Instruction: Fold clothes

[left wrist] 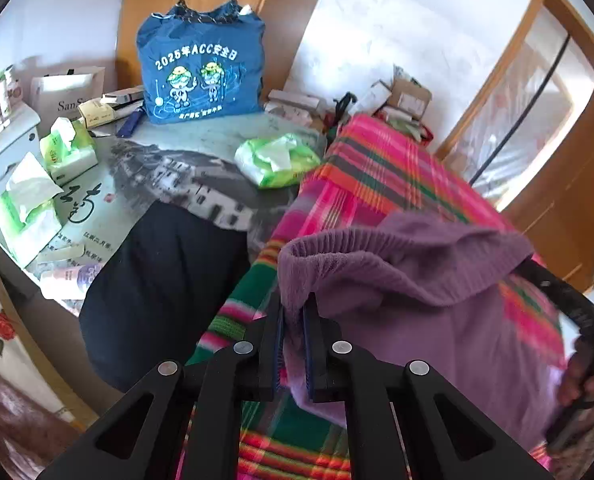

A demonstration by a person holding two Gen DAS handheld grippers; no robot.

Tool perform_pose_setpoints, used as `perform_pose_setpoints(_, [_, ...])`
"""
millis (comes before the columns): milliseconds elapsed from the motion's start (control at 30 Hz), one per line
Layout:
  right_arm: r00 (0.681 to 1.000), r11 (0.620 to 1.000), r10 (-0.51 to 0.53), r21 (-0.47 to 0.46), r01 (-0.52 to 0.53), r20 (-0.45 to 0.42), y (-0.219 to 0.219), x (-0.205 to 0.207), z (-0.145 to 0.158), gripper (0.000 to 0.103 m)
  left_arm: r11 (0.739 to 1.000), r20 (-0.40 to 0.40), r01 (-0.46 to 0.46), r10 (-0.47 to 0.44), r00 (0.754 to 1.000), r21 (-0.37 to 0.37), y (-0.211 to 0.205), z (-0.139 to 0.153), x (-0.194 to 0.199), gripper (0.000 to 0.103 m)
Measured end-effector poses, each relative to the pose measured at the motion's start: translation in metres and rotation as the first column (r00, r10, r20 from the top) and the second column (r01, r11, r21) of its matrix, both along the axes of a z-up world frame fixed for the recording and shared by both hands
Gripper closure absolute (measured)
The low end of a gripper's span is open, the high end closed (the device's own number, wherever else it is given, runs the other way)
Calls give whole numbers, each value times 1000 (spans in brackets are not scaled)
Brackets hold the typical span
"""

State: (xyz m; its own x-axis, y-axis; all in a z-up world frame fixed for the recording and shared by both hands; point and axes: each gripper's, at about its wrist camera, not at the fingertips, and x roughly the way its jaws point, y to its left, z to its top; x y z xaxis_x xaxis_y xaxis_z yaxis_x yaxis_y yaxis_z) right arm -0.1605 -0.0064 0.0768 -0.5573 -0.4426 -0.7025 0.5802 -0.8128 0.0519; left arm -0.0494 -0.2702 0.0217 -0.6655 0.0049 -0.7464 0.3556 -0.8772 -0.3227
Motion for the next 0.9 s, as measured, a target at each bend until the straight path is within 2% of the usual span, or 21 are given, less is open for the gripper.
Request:
perform_pose_setpoints(100, [987, 991, 3, -133, 19, 160, 32, 10, -8, 81, 1000, 20, 6, -6, 1000, -6, 1, -6, 2, 94])
perform_pose_setpoints(300, [975, 995, 48, -99, -27, 215, 61, 56, -36, 80, 1000, 60, 27, -27, 998, 1, 6, -5, 7, 93])
perform_pose_setpoints(367, [972, 996, 48, -89, -28, 229, 72, 69, -44, 80, 999, 66, 48, -46, 997, -17, 10, 0, 11, 83])
perform_pose_setpoints(433, [973, 998, 33, -63, -19, 227, 84, 82, -51, 80, 997, 73, 64, -61, 995, -34, 15, 4, 15, 78])
perform_pose_setpoints(600, [972, 999, -12, -35, 21, 233, 110, 101, -61, 80, 986, 54, 109, -103, 993, -124, 41, 30, 27, 74])
perform_pose_setpoints(667, [973, 999, -23, -29, 31, 228, 120, 110, -62, 80, 972, 41, 169, -165, 985, -161, 60, 42, 27, 64])
perform_pose_setpoints(733, [976, 999, -28, -20, 33, 218, 127, 120, -62, 80, 957, 76, 234, -224, 972, -173, 81, 41, 17, 58])
perform_pose_setpoints(900, [980, 997, -71, 4, 72, 188, 149, 137, -60, 76, 900, 165, 391, -363, 917, -192, 136, 37, -7, 56])
